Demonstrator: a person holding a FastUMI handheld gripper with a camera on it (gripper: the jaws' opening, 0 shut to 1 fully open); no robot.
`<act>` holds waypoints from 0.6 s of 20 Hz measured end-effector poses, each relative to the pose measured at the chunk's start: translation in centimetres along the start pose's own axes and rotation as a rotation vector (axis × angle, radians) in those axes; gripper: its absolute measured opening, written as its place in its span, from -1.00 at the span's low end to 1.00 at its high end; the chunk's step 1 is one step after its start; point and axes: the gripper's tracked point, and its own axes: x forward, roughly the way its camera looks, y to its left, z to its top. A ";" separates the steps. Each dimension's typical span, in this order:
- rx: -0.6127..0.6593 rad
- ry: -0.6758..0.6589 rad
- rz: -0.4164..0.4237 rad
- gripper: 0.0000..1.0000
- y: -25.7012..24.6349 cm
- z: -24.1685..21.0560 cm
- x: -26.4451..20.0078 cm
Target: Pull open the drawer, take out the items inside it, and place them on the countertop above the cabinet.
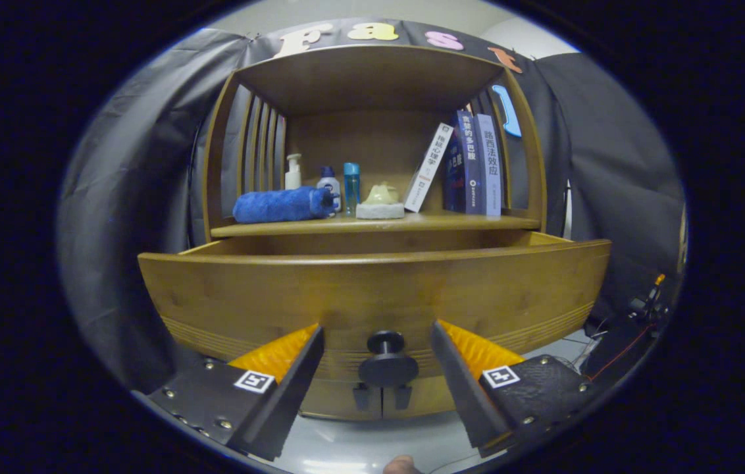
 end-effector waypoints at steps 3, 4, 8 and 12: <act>0.023 0.009 0.000 0.98 0.3 0.7 0.9; 0.036 0.016 0.004 0.98 0.4 0.6 1.2; 0.026 0.021 -0.005 0.98 0.7 1.0 3.0; 0.035 0.030 -0.013 0.98 1.0 1.5 5.9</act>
